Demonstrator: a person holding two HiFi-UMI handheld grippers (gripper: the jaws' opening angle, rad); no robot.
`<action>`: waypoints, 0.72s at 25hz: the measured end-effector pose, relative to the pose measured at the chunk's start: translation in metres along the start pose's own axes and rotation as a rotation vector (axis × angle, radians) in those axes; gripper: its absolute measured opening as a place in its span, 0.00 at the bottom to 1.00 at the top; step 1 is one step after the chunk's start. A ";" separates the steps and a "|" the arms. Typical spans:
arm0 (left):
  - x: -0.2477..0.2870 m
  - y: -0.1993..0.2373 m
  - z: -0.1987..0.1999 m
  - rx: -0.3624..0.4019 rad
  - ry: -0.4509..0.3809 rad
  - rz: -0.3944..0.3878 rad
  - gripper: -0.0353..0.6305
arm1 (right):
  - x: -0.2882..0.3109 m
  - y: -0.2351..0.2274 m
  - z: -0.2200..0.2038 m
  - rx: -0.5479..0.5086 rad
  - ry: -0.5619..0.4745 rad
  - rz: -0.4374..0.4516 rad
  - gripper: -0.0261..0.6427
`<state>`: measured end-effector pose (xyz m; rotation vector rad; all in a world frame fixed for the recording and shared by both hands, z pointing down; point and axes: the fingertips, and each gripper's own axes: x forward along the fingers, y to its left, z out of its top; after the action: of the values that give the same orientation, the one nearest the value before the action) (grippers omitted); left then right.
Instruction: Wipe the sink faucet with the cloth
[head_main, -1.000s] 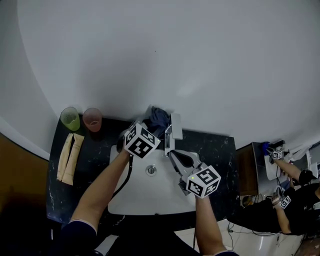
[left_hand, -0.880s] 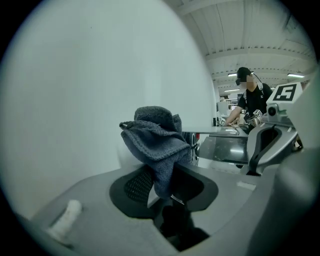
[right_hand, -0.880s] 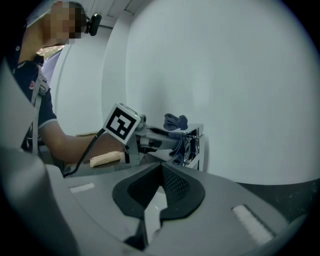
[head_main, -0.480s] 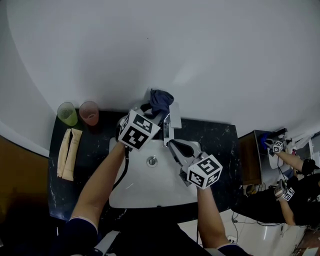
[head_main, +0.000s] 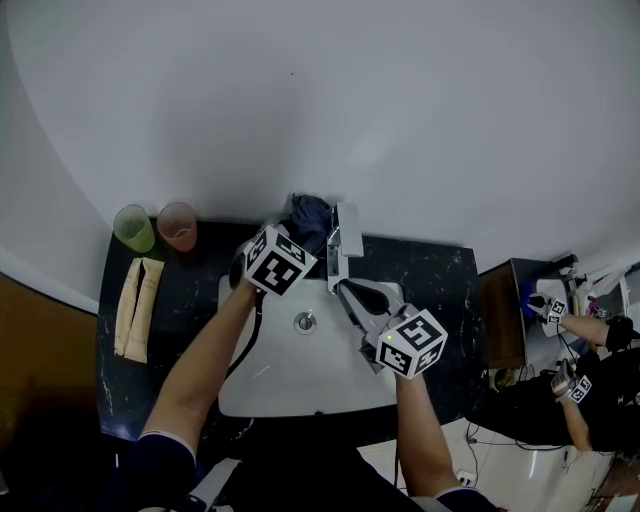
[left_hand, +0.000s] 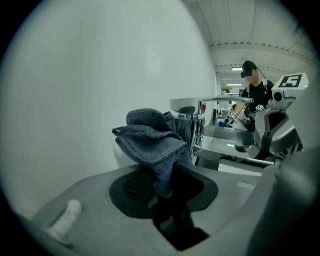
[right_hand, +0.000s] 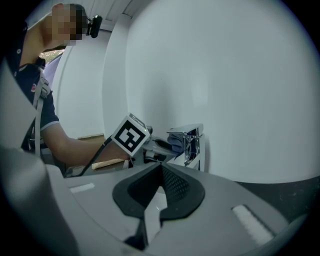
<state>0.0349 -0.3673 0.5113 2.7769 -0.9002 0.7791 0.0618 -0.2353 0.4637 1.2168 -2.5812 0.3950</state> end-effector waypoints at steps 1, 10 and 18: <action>0.003 0.000 -0.004 0.015 0.018 0.002 0.23 | 0.000 0.000 0.000 0.000 -0.001 0.004 0.05; 0.025 -0.001 -0.030 0.154 0.164 0.012 0.22 | 0.004 0.004 0.000 -0.006 -0.001 0.041 0.05; 0.022 -0.012 -0.042 0.185 0.216 -0.031 0.21 | 0.005 0.003 0.000 0.002 -0.003 0.053 0.05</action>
<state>0.0388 -0.3578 0.5588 2.7780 -0.7802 1.1854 0.0561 -0.2370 0.4651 1.1530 -2.6203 0.4071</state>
